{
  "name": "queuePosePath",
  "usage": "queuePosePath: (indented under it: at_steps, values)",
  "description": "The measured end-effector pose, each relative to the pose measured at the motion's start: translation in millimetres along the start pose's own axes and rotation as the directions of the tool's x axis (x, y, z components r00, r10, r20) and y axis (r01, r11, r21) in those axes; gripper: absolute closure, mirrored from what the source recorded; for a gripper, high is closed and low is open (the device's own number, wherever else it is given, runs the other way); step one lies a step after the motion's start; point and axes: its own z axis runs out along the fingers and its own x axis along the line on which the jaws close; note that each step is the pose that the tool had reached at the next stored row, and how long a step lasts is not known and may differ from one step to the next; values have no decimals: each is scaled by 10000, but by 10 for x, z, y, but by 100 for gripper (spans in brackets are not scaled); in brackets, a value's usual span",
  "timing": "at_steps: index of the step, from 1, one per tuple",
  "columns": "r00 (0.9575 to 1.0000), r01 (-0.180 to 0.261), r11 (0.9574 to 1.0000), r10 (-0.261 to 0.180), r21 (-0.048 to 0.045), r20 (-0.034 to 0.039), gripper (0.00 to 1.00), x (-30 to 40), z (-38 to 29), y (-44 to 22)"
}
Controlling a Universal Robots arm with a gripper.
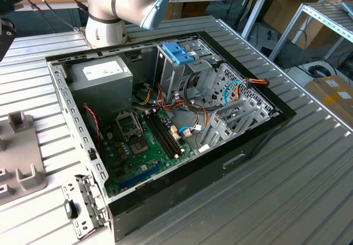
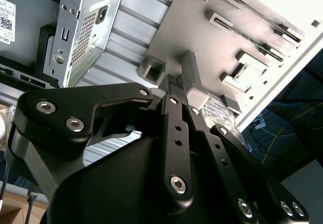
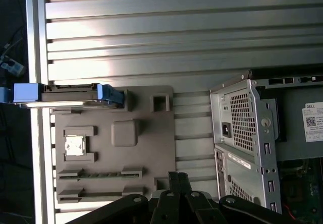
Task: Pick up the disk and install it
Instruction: 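Reach for the disk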
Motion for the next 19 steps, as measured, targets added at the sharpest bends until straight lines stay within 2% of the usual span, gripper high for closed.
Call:
queuePosePath:
  at_steps: [19]
  values:
    - [10000,0,10000,0,0,0,90,51,-1,-4]
